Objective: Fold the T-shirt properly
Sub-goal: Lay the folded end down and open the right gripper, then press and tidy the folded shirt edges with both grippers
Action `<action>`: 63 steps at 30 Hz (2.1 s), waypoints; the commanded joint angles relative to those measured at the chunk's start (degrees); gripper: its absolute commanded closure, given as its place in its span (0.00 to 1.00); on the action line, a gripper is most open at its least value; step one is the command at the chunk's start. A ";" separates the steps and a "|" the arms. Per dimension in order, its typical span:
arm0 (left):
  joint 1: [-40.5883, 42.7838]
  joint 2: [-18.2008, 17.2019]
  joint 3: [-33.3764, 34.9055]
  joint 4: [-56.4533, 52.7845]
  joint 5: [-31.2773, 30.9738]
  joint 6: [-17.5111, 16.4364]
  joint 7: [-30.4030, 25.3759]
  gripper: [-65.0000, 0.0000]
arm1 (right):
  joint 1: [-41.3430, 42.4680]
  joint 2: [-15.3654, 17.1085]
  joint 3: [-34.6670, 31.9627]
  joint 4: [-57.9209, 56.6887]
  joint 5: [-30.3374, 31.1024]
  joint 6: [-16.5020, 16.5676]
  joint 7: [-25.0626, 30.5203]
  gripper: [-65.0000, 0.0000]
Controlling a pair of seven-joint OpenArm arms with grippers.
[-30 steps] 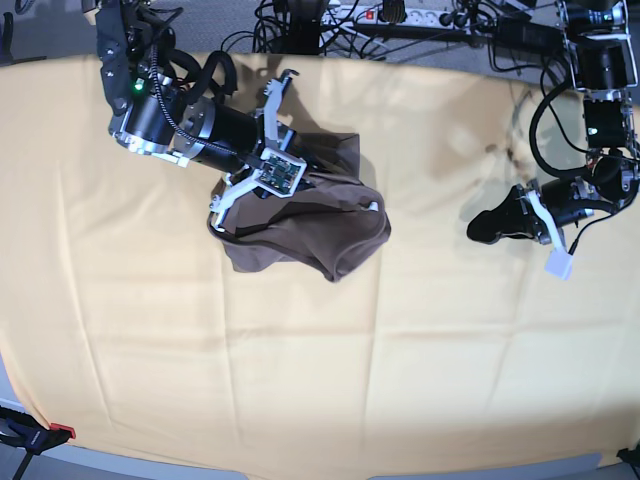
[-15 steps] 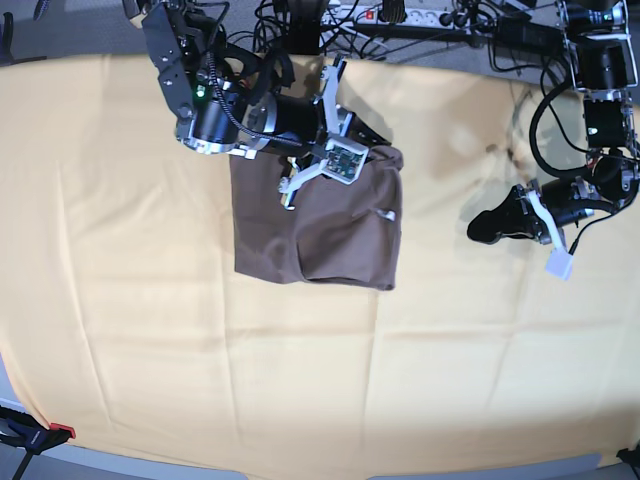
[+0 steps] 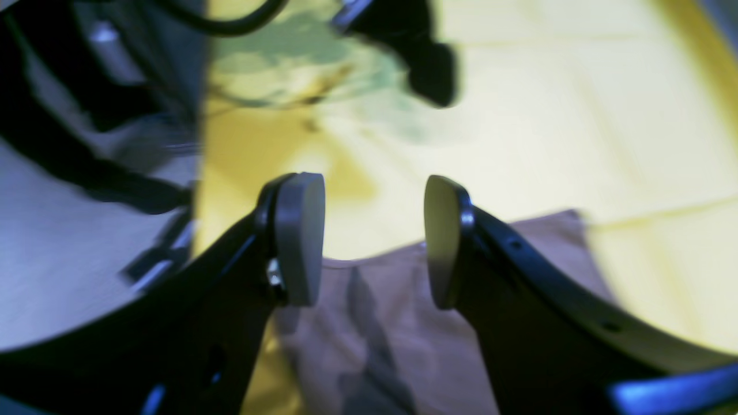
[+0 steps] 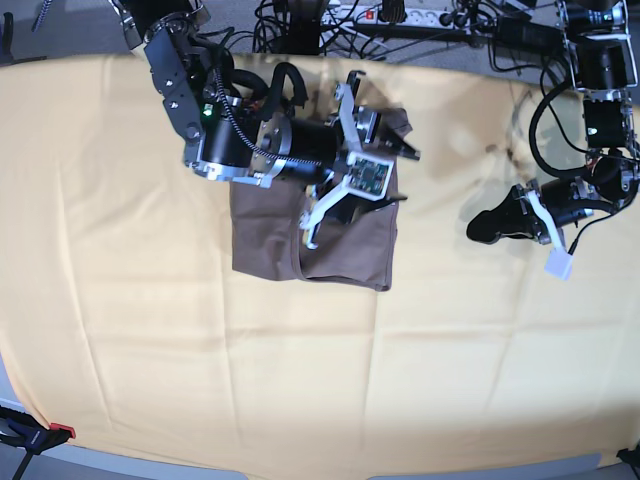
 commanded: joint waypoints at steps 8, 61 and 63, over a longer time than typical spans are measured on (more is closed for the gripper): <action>-0.96 -1.11 -0.39 0.96 -1.57 -0.49 -1.05 1.00 | 5.33 0.15 8.55 -0.81 -8.66 -9.33 5.81 0.54; -2.78 -0.02 -0.39 1.33 -6.61 -0.49 3.39 1.00 | 25.38 -4.94 8.70 -36.89 7.85 0.12 -0.15 0.45; -2.89 -0.02 -0.39 2.75 -6.61 -0.49 6.03 1.00 | 26.53 -4.70 9.86 -35.98 8.31 0.12 -4.04 0.49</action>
